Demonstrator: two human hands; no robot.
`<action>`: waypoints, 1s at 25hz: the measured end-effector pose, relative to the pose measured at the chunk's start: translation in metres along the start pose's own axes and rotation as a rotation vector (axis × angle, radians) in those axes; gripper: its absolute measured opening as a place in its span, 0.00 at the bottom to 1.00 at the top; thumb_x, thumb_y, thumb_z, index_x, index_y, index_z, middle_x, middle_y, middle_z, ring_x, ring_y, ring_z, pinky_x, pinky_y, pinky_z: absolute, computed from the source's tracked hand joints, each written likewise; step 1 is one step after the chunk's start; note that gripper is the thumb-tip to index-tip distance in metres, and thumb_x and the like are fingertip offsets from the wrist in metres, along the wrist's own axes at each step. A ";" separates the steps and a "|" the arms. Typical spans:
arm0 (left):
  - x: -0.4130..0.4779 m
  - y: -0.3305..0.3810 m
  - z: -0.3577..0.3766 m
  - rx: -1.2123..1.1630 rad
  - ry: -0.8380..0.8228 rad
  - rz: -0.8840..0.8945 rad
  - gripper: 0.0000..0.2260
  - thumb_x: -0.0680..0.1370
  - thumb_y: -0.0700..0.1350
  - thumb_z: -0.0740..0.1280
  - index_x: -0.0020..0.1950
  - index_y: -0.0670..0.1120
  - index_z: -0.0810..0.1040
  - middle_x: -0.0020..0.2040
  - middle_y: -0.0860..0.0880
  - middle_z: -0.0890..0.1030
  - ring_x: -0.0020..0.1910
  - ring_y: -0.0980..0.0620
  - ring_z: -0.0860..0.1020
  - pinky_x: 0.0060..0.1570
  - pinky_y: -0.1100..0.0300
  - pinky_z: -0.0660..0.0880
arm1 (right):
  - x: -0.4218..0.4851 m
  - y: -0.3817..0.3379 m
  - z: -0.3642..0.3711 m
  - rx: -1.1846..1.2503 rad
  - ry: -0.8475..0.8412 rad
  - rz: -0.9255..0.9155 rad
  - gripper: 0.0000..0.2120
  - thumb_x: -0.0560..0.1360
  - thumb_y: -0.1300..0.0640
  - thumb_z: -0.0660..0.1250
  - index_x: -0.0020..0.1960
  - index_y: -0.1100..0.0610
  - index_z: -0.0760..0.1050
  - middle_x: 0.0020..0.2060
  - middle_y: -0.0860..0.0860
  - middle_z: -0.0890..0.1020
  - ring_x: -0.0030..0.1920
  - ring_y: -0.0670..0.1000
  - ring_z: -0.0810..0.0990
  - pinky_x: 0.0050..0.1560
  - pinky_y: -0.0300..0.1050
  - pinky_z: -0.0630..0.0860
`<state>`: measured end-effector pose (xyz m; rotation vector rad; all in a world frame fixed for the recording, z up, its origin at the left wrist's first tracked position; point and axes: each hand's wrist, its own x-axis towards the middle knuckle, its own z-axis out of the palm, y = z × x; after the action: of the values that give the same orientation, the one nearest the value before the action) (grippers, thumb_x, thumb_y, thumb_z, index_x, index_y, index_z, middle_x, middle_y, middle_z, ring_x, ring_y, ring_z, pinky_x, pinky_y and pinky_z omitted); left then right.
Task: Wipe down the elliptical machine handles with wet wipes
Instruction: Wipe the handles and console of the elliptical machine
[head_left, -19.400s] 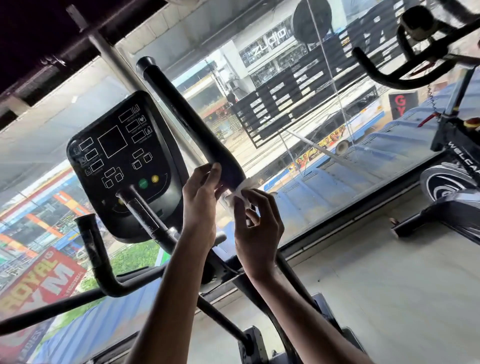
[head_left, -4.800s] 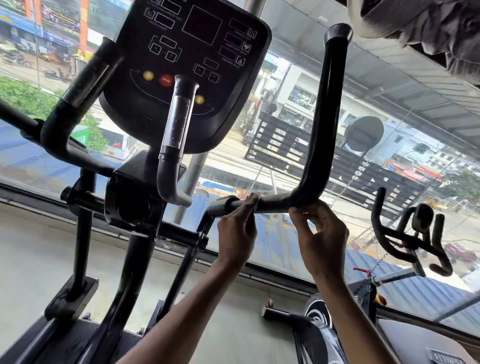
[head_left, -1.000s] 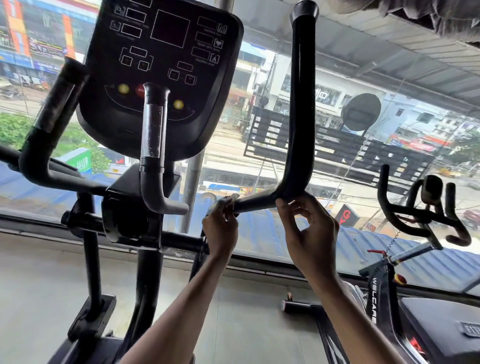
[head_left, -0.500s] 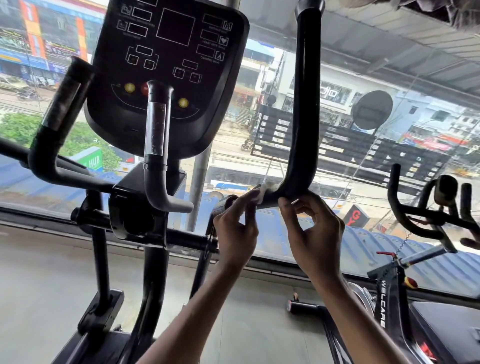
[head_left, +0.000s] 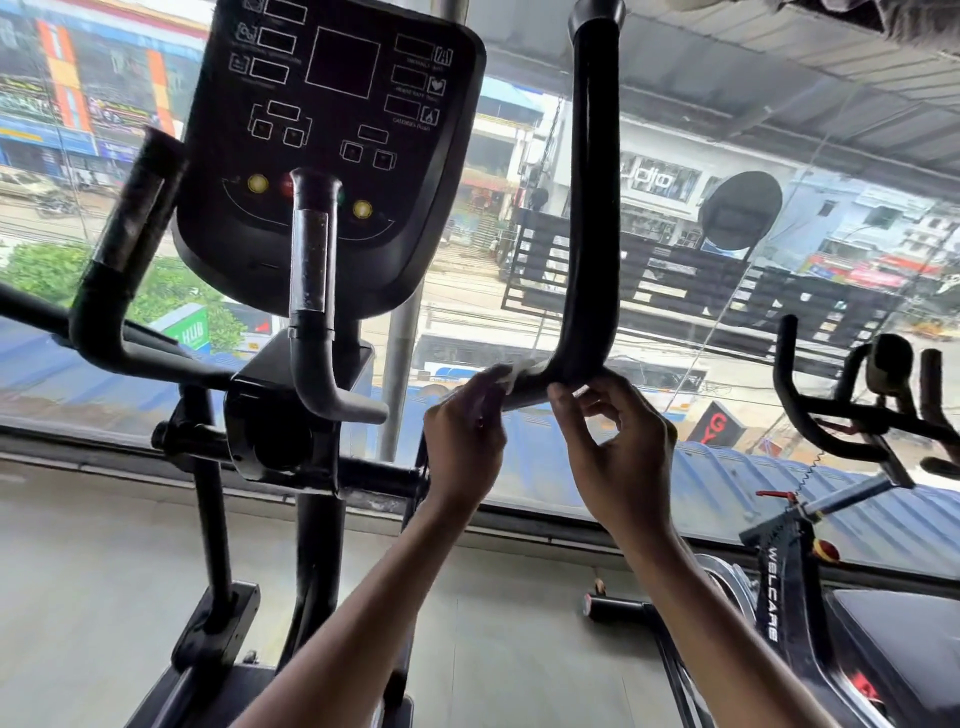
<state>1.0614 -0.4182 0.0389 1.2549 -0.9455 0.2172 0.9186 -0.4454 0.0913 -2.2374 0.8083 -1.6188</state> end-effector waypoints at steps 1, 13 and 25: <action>-0.002 -0.014 0.003 0.051 -0.019 -0.080 0.09 0.82 0.40 0.68 0.59 0.47 0.85 0.46 0.50 0.88 0.38 0.54 0.84 0.39 0.59 0.81 | 0.000 0.000 0.000 -0.002 0.002 0.001 0.13 0.78 0.43 0.69 0.52 0.52 0.81 0.38 0.45 0.82 0.43 0.48 0.83 0.49 0.49 0.79; -0.038 -0.054 0.012 -0.177 -0.205 -0.798 0.04 0.79 0.39 0.71 0.49 0.44 0.86 0.42 0.44 0.88 0.36 0.49 0.87 0.45 0.54 0.84 | -0.055 0.046 0.013 0.058 -0.247 0.331 0.17 0.77 0.48 0.73 0.65 0.51 0.82 0.57 0.41 0.85 0.52 0.42 0.84 0.51 0.46 0.83; -0.177 0.050 0.072 -0.414 -1.049 -0.855 0.10 0.80 0.50 0.72 0.48 0.43 0.83 0.40 0.48 0.83 0.39 0.53 0.81 0.43 0.55 0.80 | -0.197 0.107 -0.133 -0.009 -0.097 0.661 0.06 0.74 0.48 0.76 0.51 0.46 0.84 0.43 0.41 0.87 0.44 0.41 0.85 0.46 0.41 0.79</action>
<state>0.8862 -0.4036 -0.0503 1.2446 -1.1202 -1.3549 0.7202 -0.4048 -0.0729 -1.7518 1.3416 -1.1760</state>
